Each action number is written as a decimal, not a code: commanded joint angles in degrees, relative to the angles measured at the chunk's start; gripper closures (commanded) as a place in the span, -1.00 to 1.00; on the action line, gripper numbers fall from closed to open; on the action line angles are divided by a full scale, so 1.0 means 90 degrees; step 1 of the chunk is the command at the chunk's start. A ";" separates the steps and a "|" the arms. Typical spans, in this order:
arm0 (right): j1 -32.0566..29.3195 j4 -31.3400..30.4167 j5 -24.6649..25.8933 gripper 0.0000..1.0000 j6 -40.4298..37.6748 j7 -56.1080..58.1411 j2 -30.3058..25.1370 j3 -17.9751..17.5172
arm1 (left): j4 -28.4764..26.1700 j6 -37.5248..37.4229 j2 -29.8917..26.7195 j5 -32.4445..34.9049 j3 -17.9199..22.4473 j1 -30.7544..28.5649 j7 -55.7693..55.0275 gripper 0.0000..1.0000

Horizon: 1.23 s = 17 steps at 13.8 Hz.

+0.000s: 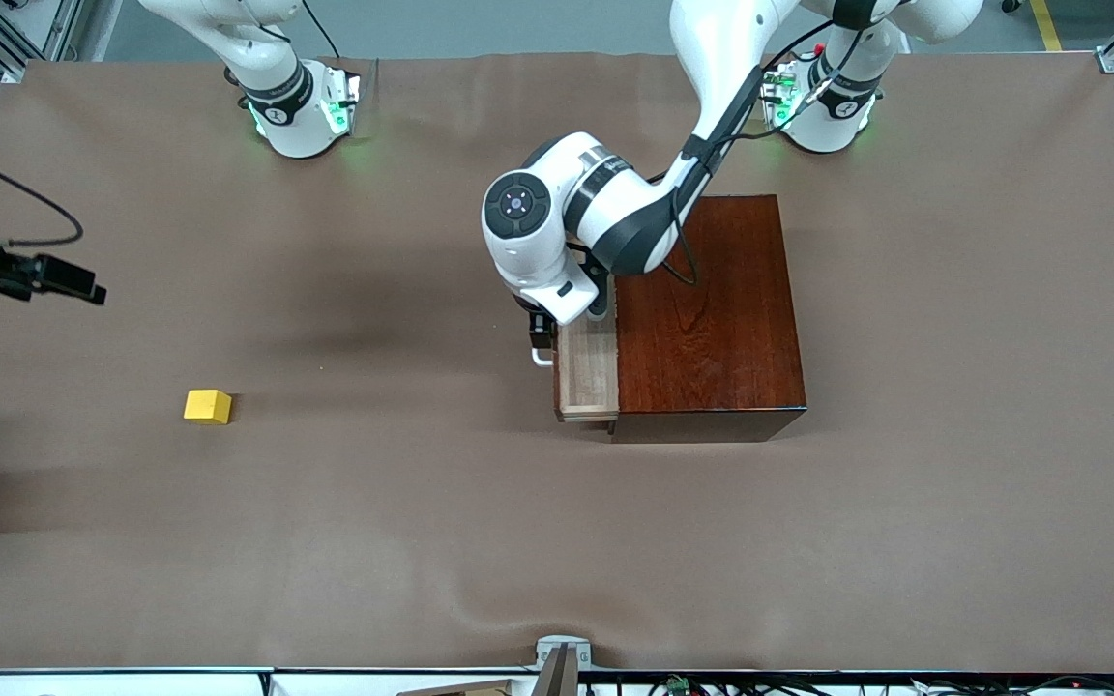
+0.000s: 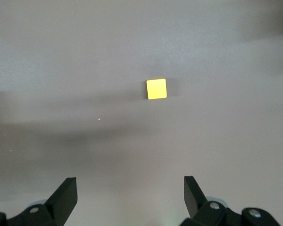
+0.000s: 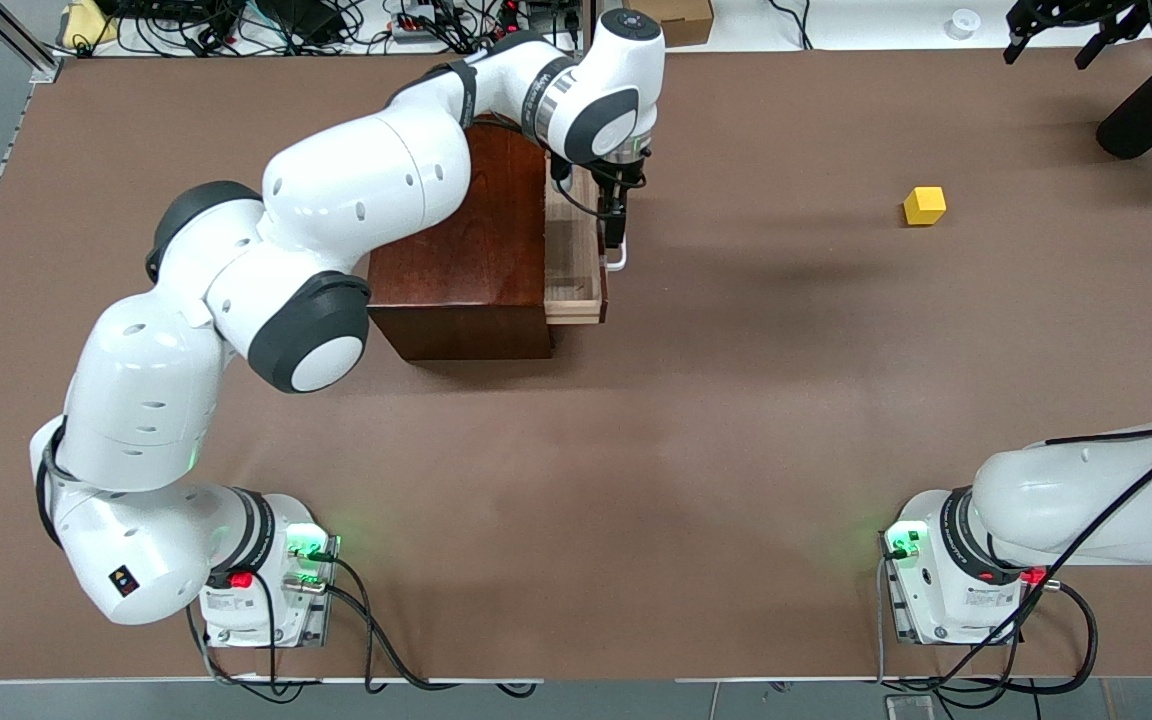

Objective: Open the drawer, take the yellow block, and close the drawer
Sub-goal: 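Push the drawer shut with the left gripper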

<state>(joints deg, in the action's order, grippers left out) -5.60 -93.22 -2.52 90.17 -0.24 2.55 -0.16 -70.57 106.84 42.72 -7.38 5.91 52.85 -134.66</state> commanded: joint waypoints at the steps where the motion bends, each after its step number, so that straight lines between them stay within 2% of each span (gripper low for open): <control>1: 0.0027 -0.0159 -0.0013 -1.00 -0.0155 -0.0392 -0.0420 -0.0167 | -0.0059 -0.0415 -0.0205 0.0068 0.0096 -0.0013 0.0118 -1.00; 7: 0.0036 -0.0159 -0.0033 -1.00 -0.0195 -0.0403 -0.0674 -0.0236 | -0.0127 -0.0894 -0.0205 0.0097 0.0291 -0.0101 0.0108 -1.00; 14: 0.0046 -0.0130 -0.0033 -1.00 -0.0107 -0.0393 -0.0733 -0.0246 | -0.0167 -0.1616 -0.0186 0.0107 0.0301 -0.0335 0.0060 -1.00; 17: 0.0036 -0.0130 -0.0043 -1.00 -0.0107 -0.0393 -0.0674 -0.0246 | -0.0138 -0.1676 -0.0215 0.0097 0.0349 -0.0335 0.0060 -1.00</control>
<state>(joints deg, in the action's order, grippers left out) -5.30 -93.34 -2.52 88.87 -2.87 -2.51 -2.27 -70.54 94.63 41.99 -7.37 8.08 50.00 -134.62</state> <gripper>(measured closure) 0.000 0.000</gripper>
